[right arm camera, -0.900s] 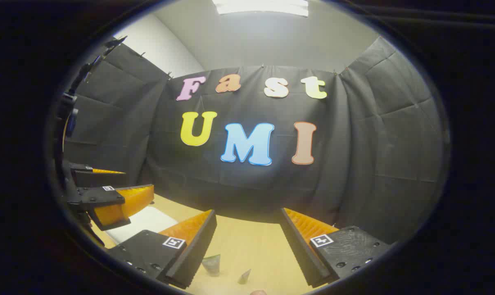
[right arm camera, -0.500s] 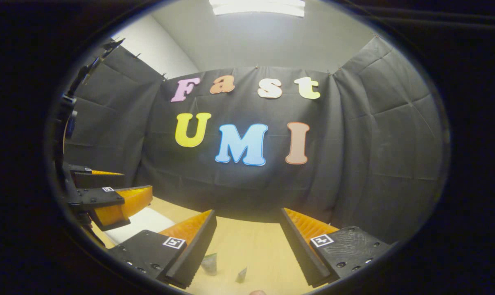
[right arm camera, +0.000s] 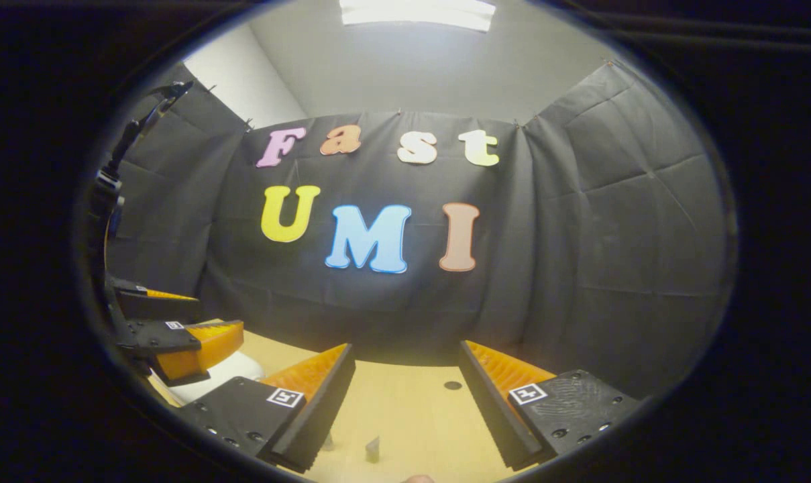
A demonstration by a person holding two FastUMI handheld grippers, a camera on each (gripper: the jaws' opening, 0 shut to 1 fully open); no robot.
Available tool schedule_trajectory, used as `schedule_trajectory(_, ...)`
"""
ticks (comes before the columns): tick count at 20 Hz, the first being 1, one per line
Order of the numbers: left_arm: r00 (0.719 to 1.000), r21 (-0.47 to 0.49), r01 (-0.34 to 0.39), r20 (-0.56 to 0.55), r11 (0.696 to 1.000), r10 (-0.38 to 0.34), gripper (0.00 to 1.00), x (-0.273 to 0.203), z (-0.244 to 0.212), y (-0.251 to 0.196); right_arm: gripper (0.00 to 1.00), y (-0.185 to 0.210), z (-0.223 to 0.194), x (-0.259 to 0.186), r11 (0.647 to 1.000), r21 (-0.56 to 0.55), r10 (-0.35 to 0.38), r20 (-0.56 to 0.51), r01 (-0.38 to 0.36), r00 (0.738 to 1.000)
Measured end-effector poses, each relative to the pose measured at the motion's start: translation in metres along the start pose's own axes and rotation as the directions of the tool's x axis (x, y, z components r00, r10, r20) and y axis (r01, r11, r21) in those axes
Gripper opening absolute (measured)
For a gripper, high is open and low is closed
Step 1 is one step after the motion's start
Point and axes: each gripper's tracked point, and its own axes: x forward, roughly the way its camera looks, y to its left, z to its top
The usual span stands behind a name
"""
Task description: First open the suitcase, pack the skin care products into it, and then close the suitcase.
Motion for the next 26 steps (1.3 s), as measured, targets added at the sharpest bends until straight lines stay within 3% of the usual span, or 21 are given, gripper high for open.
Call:
schedule_trajectory(6, 0.986, -0.035, 0.063, -0.152, 0.997, -0.068, 0.98, 0.042, -0.031, -0.009, 0.94, -0.01, -0.006, 0.003, 1.0, 0.018, -0.016, -0.014, 0.016, 1.0)
schedule_trajectory(9, 0.945, -0.106, 0.069, -0.312, 0.992, -0.099, 0.98, 0.066, -0.068, -0.005, 0.95, -0.014, -0.011, 0.005, 1.0, -0.003, -0.02, -0.021, 0.02, 1.0)
schedule_trajectory(13, 0.819, -0.281, 0.029, -0.543, 0.959, -0.184, 0.98, 0.087, -0.124, -0.002, 0.95, -0.011, -0.021, 0.009, 1.0, -0.001, 0.006, -0.044, -0.006, 0.999)
schedule_trajectory(16, 0.731, -0.289, 0.002, -0.653, 0.957, -0.198, 0.98, 0.096, -0.151, 0.005, 0.94, -0.007, -0.027, 0.014, 0.999, -0.011, 0.036, -0.055, -0.037, 0.998)
schedule_trajectory(19, 0.608, -0.308, -0.006, -0.757, 0.951, -0.241, 0.97, 0.096, -0.178, -0.003, 0.95, 0.002, -0.028, 0.019, 0.997, -0.011, 0.079, -0.058, -0.08, 0.995)
schedule_trajectory(21, 0.544, -0.335, -0.047, -0.799, 0.941, -0.257, 0.97, 0.099, -0.192, -0.007, 0.95, 0.005, -0.028, 0.021, 0.995, -0.011, 0.102, -0.052, -0.103, 0.993)
schedule_trajectory(24, 0.482, -0.319, -0.1, -0.844, 0.942, -0.235, 0.97, 0.109, -0.212, -0.001, 0.95, 0.002, -0.032, 0.025, 0.993, -0.015, 0.114, -0.05, -0.115, 0.992)
schedule_trajectory(26, 0.456, -0.317, -0.134, -0.861, 0.939, -0.226, 0.97, 0.112, -0.224, 0.002, 0.95, -0.002, -0.035, 0.027, 0.992, -0.002, 0.123, -0.055, -0.123, 0.991)
